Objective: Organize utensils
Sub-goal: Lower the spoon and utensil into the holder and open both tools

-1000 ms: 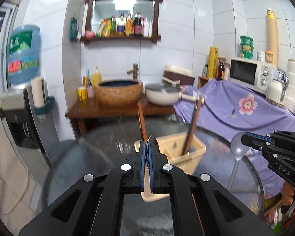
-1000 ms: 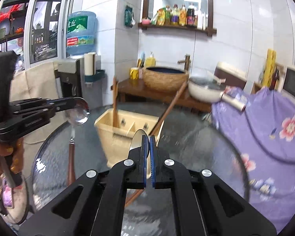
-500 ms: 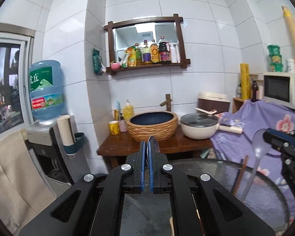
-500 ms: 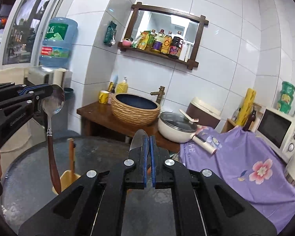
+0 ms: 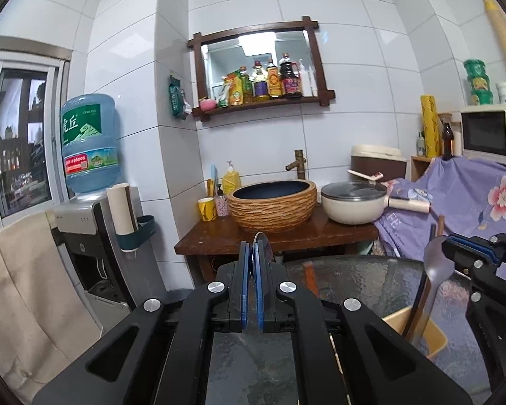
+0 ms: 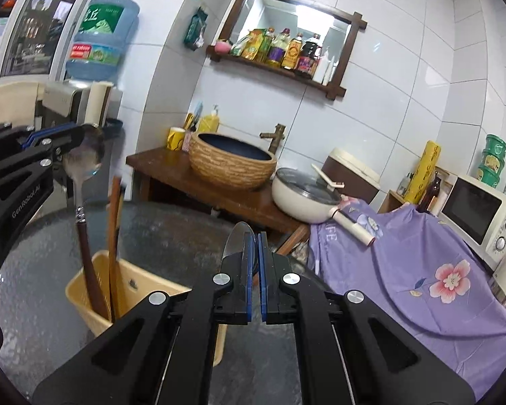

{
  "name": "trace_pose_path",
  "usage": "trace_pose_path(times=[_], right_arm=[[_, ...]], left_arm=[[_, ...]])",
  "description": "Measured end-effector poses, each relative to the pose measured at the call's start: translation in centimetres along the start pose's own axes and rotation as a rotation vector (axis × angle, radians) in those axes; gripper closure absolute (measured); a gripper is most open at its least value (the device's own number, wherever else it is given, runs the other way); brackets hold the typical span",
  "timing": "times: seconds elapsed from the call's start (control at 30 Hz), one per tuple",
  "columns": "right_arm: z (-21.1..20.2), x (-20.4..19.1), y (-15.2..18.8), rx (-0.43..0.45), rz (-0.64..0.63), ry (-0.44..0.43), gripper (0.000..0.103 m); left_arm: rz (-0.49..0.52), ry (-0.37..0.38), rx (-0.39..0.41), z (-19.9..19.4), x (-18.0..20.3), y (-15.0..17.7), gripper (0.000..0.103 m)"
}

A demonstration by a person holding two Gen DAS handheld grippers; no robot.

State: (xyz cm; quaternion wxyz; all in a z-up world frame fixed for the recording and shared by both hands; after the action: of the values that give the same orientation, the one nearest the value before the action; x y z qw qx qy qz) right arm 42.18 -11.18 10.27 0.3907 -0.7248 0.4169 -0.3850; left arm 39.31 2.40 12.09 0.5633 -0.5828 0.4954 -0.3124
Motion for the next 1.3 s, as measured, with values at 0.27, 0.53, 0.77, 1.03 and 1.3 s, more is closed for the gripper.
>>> trace_pose_path(times=[0.27, 0.53, 0.77, 1.03, 1.3], right_arm=[[0.0, -1.1, 2.7, -0.024, 0.008, -0.054, 0.099], [0.2, -1.8, 5.1, -0.053, 0.016, -0.138, 0.099], [0.1, -0.8, 6.1, -0.054, 0.084, -0.175, 0.099], [-1.6, 0.9, 7.5, -0.032, 0.211, -0.211, 0.078], [-3.8, 1.6, 9.6, -0.004, 0.281, -0.208, 0.053]], left_arm=[[0.006, 0.088, -0.065, -0.3, 1.5, 2.8, 0.099], [0.017, 0.148, -0.106, -0.7, 2.3, 5.0, 0.098], [0.034, 0.19, -0.126, -1.1, 2.8, 6.2, 0.097], [-0.037, 0.209, -0.065, -4.5, 1.0, 5.9, 0.037], [-0.045, 0.247, -0.114, -7.3, 0.2, 8.2, 0.023]])
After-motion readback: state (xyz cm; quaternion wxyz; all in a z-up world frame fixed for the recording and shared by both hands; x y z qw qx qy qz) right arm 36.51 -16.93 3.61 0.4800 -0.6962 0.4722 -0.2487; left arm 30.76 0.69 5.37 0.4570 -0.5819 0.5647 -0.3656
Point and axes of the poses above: each gripper's, at about its wrist camera, not at the fingertips, and z roughly the way its jaws point, x to its right, y to its underside, the point moved 8 cm from there along z, roughly the way its jaws point, and after that the axes turned 13 degrees about -y, right-handed, at the moved point
